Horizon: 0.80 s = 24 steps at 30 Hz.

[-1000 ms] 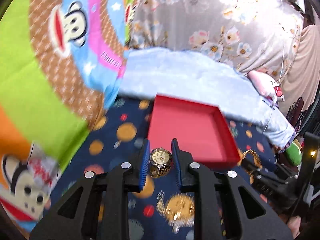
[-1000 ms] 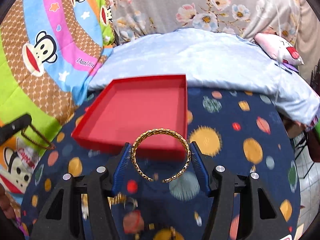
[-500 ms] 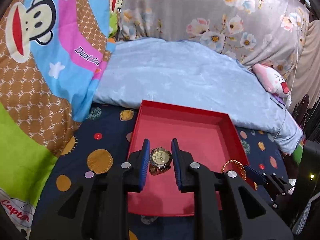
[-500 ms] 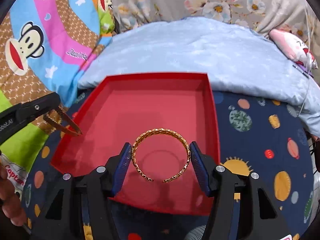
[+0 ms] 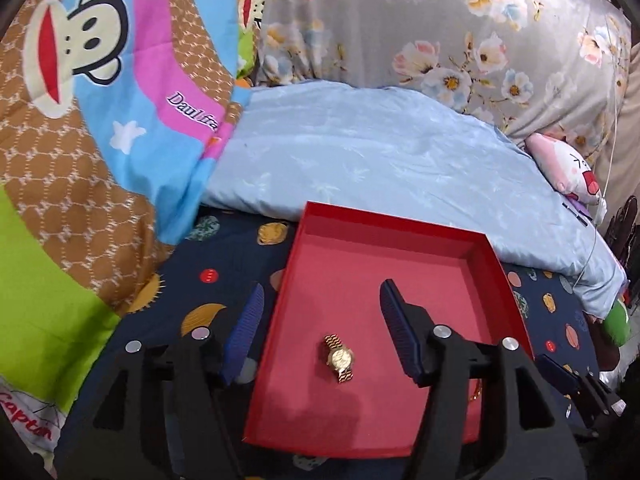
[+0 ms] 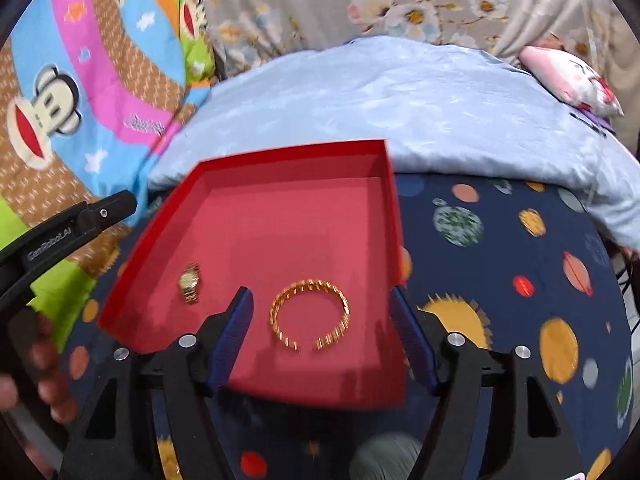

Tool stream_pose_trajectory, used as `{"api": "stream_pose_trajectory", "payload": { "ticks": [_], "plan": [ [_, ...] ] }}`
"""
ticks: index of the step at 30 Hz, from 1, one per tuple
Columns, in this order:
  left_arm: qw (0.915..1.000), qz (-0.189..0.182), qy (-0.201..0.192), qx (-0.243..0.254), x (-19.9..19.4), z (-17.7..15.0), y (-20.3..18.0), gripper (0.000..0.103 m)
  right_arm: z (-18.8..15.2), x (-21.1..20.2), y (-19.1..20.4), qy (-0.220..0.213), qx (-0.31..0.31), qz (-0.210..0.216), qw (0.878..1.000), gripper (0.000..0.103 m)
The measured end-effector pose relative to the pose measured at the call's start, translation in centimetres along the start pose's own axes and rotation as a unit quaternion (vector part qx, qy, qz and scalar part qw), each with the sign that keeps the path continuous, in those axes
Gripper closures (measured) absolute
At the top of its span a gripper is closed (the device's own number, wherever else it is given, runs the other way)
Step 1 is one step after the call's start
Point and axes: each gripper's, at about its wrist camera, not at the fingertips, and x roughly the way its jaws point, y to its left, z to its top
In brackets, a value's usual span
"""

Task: Organize jewelry
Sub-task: 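Carry the watch into the red tray and open the left tool while the right tool drops the bangle there, then move both tools back toward the remaining jewelry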

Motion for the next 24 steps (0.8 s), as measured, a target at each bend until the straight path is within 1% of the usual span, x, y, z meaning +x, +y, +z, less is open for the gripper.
{"api": "stream_pose_trajectory", "payload": {
  "ticks": [2, 5, 7, 11, 13, 15, 18, 20, 22, 24],
  "plan": [
    [1.0, 0.005, 0.0, -0.004, -1.6, -0.6, 0.9, 0.044, -1.3, -1.8, -0.8, -0.007, 0.006, 0.001, 1.0, 0.031],
    [0.9998, 0.006, -0.001, -0.02, -3.7, -2.1, 2.1, 0.044, -4.2, -4.3, -1.7, -0.004, 0.002, 0.002, 1.0, 0.031],
    [0.9993, 0.003, 0.005, -0.036, -5.2, -3.8, 3.1, 0.044, -6.3, -5.7, -2.0, 0.002, -0.007, -0.009, 1.0, 0.031],
    [0.9986, 0.018, 0.02, -0.045, -7.6, -7.4, 4.0, 0.044, -10.3, -8.1, -2.7, 0.014, -0.007, -0.01, 1.0, 0.031],
    [0.9985, 0.018, 0.03, -0.043, -8.8, -9.5, 4.1, 0.044, -12.0, -9.0, -3.0, 0.023, -0.004, -0.01, 1.0, 0.031],
    [0.9987, 0.021, 0.036, -0.031, -9.7, -11.3, 3.8, 0.044, -13.5, -9.7, -3.2, 0.035, 0.001, -0.006, 0.999, 0.031],
    [0.9987, 0.024, 0.043, -0.014, -11.1, -13.8, 3.5, 0.044, -15.1, -10.3, -3.1, 0.044, 0.0, -0.006, 0.999, 0.031],
    [0.9985, 0.023, 0.049, -0.012, -11.6, -15.0, 3.3, 0.044, -16.0, -10.4, -3.0, 0.052, -0.004, -0.002, 0.999, 0.031],
    [0.9981, 0.017, 0.057, -0.015, -12.0, -16.3, 3.2, 0.043, -16.6, -10.3, -2.5, 0.058, -0.01, 0.002, 0.998, 0.031],
    [0.9978, 0.02, 0.062, -0.009, -12.2, -17.3, 2.9, 0.043, -16.8, -10.1, -2.0, 0.061, -0.013, 0.002, 0.998, 0.031]
  ]
}}
